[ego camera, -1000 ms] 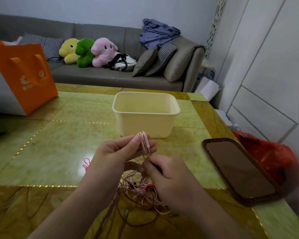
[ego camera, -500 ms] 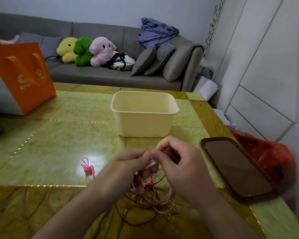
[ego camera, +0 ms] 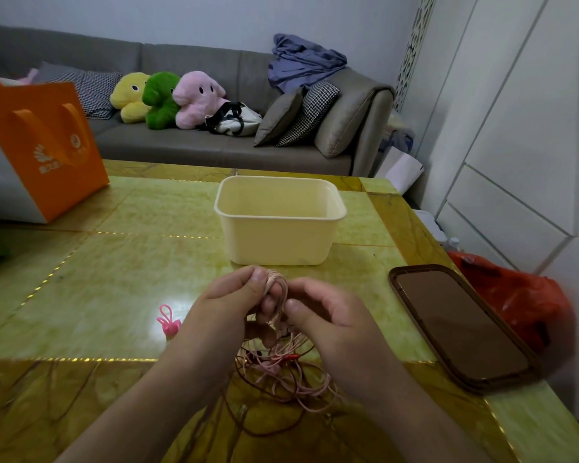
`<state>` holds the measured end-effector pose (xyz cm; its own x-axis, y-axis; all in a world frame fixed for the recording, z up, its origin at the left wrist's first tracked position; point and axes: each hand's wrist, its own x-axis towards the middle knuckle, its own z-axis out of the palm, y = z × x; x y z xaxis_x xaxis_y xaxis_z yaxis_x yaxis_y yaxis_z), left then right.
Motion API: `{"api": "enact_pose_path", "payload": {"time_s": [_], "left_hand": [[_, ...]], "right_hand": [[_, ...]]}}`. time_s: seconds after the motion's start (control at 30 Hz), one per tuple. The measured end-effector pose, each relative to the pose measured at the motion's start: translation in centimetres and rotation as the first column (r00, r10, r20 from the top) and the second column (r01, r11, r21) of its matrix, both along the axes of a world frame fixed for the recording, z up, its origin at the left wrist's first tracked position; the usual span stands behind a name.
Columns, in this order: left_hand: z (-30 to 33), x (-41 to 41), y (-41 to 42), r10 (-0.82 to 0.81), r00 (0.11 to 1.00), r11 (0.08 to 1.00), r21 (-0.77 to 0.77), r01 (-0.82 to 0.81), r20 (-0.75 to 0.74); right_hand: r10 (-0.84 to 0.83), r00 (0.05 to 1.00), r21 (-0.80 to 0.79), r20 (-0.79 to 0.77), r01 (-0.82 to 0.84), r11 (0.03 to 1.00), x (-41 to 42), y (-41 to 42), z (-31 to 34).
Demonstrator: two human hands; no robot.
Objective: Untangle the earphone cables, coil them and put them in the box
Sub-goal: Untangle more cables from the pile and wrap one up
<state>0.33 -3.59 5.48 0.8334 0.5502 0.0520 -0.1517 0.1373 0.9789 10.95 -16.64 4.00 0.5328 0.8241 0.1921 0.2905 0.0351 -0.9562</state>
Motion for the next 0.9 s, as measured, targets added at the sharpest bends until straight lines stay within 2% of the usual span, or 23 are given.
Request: {"api": "enact_pose_path", "payload": {"time_s": [0.17, 0.3, 0.4, 0.47, 0.6, 0.7, 0.9], "left_hand": [[-0.2, 0.3, -0.2, 0.055, 0.998, 0.998, 0.006, -0.055, -0.005], [-0.4, 0.4, -0.7, 0.068, 0.998, 0.997, -0.041, -0.067, 0.017], [-0.4, 0.6, -1.1, 0.083, 0.996, 0.988, -0.13, -0.077, 0.045], [-0.5, 0.9, -1.1, 0.079, 0.995, 0.968, -0.241, -0.063, 0.058], [-0.5, 1.1, -0.6, 0.042, 0.997, 0.931, -0.365, -0.018, 0.059], [-0.8, 1.1, -0.4, 0.056, 0.998, 0.946, -0.322, -0.041, 0.04], [-0.8, 0.5, -0.6, 0.06, 0.992, 0.998, 0.009, -0.06, -0.112]], "right_hand": [[-0.074, 0.994, -0.016, 0.084, 0.076, 0.997, -0.6, 0.4, -0.3], [-0.138, 0.988, 0.016, 0.074, 0.137, 0.99, -1.1, 0.9, -0.7], [-0.172, 0.983, 0.051, 0.058, 0.169, 0.984, -1.5, 1.1, -0.7], [-0.193, 0.98, 0.062, 0.047, 0.19, 0.98, -1.6, 1.1, -0.7], [-0.237, 0.965, 0.074, 0.11, 0.229, 0.971, -1.4, 1.1, -0.8], [-0.27, 0.944, 0.07, 0.187, 0.262, 0.963, -1.2, 1.1, -0.9], [-0.271, 0.933, 0.08, 0.235, 0.26, 0.962, -0.8, 0.5, -0.2]]}}
